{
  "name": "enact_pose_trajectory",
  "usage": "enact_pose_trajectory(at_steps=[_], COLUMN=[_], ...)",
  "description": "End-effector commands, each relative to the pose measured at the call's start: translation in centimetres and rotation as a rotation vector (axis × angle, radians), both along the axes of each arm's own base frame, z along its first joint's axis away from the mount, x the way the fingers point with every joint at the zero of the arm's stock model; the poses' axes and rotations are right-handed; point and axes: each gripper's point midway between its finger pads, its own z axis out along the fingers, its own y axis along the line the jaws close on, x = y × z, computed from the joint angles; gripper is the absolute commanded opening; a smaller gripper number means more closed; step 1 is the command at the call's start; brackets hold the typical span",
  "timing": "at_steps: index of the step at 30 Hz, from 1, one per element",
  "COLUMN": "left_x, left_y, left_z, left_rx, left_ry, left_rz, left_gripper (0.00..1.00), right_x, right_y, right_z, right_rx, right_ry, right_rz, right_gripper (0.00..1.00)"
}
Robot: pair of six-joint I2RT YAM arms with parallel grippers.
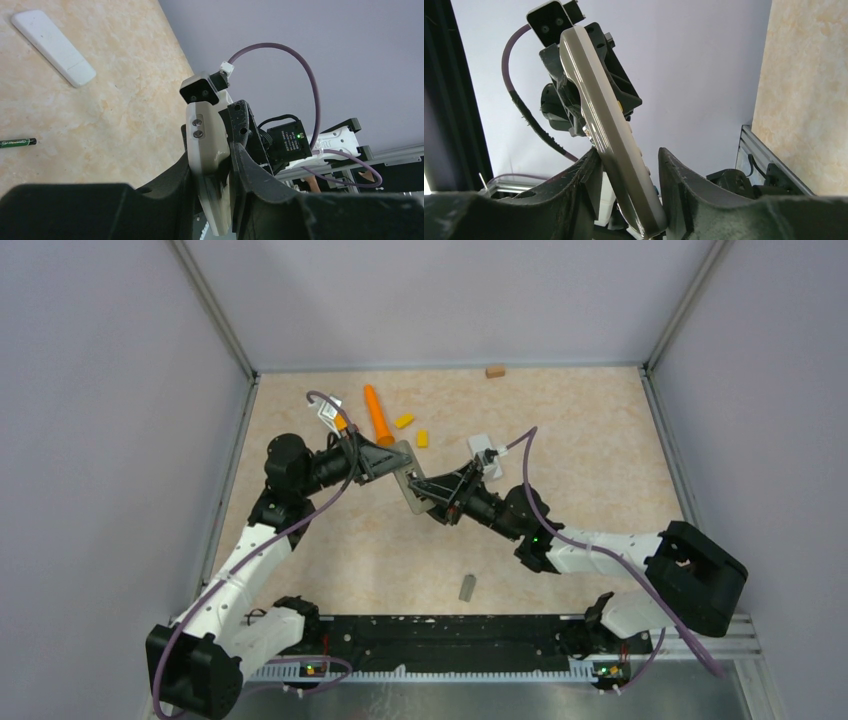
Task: Load the batteries into the remote control
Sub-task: Load the battery into the remote control.
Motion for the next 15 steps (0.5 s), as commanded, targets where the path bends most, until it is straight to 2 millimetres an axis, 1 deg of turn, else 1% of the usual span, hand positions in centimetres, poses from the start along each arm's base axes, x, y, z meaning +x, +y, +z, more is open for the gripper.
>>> enact_pose_trajectory(at_steps=[1, 3, 4, 6, 8, 11, 13, 15], left_x=[-1.1, -0.9, -0.8, -0.7, -0.6, -0.8, -1.0, -1.3], left_y=[-0.5, -0.5, -0.5, -0.5, -0.6, -0.7, -0.7, -0.8], left_z=[1.5, 1.1, 0.9, 0.5, 0.3, 0.3, 0.3, 0.3], left_rx=[0.008, 0.015, 0.018, 0.022, 0.022, 0.014, 0.015, 0.013], left_ry=[-0.097, -0.093, -0.087, -0.076, -0.072, -0.084, -0.098, -0.112], left_rz=[-0.068, -0.064, -0.061, -0.063, -0.068, -0.085, -0.094, -0.113], left_gripper=[0.0, 0.0, 0.0, 0.0, 0.0, 0.0, 0.0, 0.0], right_x=[0.4, 0.4, 0.4, 0.3, 0.4, 0.7, 1.0, 1.1], right_y=[-1.2, -1.4, -1.4, -1.5, -1.6, -1.5, -1.2, -0.9], right_z=[3.3, 3.8, 3.9, 4.4, 4.8, 4.7, 4.6, 4.6], right_rx=[0.09, 0.101, 0.103, 0.114, 0.126, 0.139, 0.14, 0.145], right_ry=[-0.076, -0.088, -0.096, -0.113, -0.124, -0.108, -0.092, -0.084], right_rz=[-0.036, -0.041, -0.044, -0.048, -0.051, -0.05, -0.043, -0.031], right_gripper=[0.46, 0.65, 0.72, 0.8, 0.82, 0.82, 0.82, 0.79])
